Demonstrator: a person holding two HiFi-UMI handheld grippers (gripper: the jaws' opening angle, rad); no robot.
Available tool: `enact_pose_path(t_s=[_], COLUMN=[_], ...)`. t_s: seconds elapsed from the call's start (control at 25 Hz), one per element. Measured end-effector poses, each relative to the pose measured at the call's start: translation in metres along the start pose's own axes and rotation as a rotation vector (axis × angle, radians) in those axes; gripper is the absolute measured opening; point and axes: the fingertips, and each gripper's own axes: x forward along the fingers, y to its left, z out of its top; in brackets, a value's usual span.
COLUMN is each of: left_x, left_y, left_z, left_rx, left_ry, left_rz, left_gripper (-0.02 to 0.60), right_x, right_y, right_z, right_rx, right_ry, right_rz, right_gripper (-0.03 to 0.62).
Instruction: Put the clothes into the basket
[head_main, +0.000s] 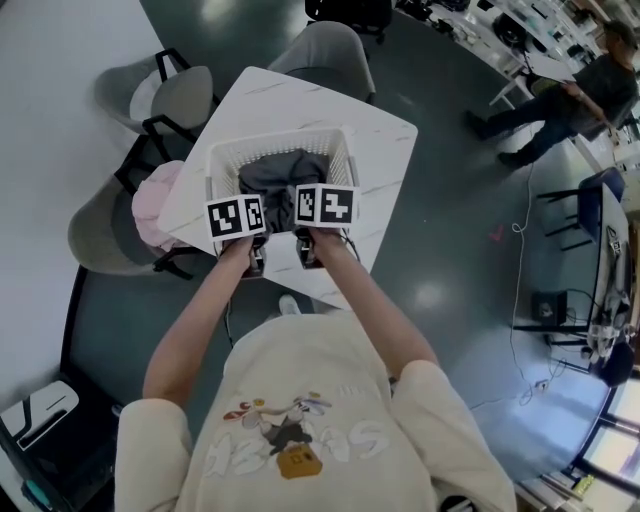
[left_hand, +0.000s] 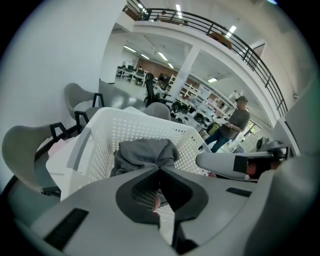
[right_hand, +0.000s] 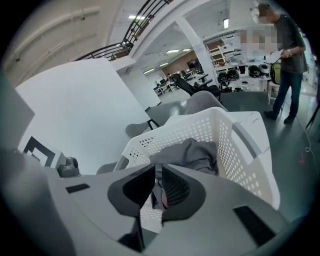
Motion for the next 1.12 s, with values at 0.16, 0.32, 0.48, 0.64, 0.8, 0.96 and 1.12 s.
enact_pose_path(t_s=[0.16,0.32,0.48,0.64,0.8,0.96,1.12], left_x=[-0.013,-0.025,-0.038,-0.054,-0.070,-0.085,-0.109], left_y=[-0.007,-0.011,-0.012,-0.017,-0.028,-0.035,-0.050], left_z=[0.002,0.002,0.000,0.001,0.004,0.009,0.011], left_rx=[0.004,0.006,0.022,0.070,0.133,0.183,0.301], left_ry=[-0.035,-0.078,-0.117,-0.180,-0.256,-0.329,-0.427], left_rz=[-0.006,-0.006,-0.001,0.013,-0.013,-0.032,-0.050], left_gripper=[0.009,0.009,0.009,0.009,0.009,0.009,0.009], right_x=[-0.011,-0.020,-0.031,-0.044,-0.058,-0.069,-0.092], right_y=[0.009,0.016,0.024,0.031,0.043,0.057,0.072], right_z=[0.000,0.000,0.001,0.000,0.001,0.001,-0.001], right_rx=[-0.068,-0.120,-0.181,-0.216,-0.236,-0.241,-0.292], right_ry=[-0.030,-0.072,-0.115,-0.155,-0.220,-0.272,-0.320], right_rz=[-0.021,-0.043,-0.048,-0.036,0.009,0.087,0.168], right_gripper=[0.044,0.030,0.020,0.017,0.012,0.012,0.008])
